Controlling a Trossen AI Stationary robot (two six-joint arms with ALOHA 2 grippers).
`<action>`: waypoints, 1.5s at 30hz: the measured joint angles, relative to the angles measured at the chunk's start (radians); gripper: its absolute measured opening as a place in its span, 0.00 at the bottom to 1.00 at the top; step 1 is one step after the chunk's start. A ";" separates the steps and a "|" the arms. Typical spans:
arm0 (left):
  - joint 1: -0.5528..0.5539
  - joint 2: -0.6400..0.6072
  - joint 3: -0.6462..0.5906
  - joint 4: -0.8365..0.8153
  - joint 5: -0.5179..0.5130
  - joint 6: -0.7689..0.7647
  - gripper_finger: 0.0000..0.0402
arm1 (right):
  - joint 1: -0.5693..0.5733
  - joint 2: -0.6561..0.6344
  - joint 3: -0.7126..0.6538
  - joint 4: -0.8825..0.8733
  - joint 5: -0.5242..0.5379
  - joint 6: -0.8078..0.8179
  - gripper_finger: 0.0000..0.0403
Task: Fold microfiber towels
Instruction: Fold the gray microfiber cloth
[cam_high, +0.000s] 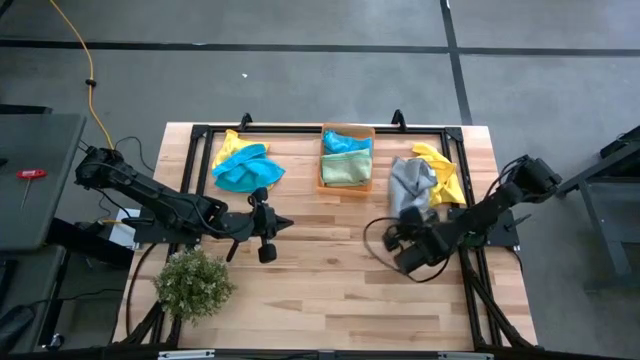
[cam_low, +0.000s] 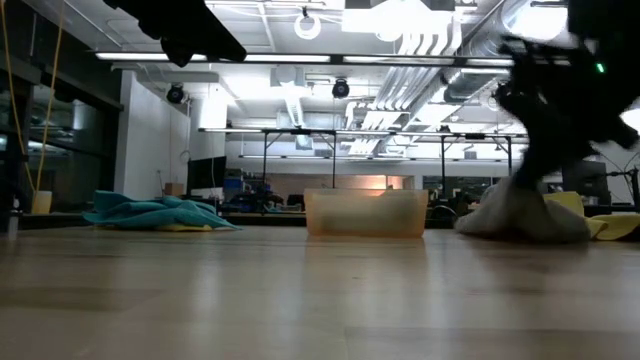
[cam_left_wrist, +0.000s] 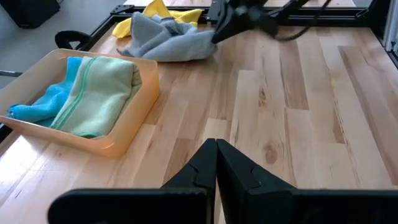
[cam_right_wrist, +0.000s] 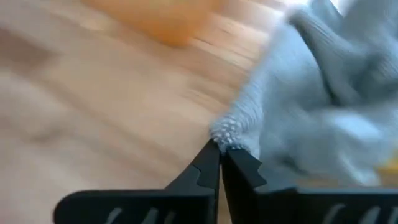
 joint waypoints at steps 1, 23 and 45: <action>0.000 0.000 0.000 -0.002 0.012 0.000 0.00 | 0.000 0.000 0.038 0.026 0.007 -0.059 0.01; -0.091 0.528 0.000 0.423 -0.153 0.360 0.14 | -0.087 0.340 0.181 0.958 -0.044 -0.651 0.00; -0.150 0.796 0.093 0.635 -0.502 0.698 0.46 | -0.112 0.411 0.180 1.205 -0.079 -0.428 0.00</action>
